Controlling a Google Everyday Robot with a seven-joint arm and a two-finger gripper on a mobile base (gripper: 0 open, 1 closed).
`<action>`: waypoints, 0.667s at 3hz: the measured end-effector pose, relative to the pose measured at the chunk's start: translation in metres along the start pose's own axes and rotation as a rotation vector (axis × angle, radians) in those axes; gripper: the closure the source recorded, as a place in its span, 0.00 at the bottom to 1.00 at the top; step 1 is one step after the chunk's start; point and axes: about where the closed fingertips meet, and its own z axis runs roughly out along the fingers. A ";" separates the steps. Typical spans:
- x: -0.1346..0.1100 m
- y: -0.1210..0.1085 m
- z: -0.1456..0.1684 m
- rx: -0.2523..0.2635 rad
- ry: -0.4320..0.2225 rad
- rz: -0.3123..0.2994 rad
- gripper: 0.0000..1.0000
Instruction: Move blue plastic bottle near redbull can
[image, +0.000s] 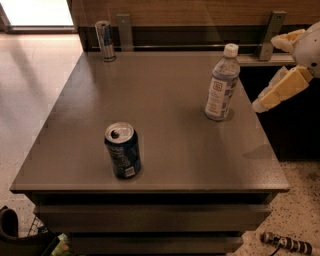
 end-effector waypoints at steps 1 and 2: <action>-0.003 -0.025 0.021 0.003 -0.169 0.045 0.00; -0.001 -0.032 0.043 -0.003 -0.314 0.087 0.00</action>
Offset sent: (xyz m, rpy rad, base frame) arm 0.0649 0.0146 -0.0415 0.5227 -0.1344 0.0424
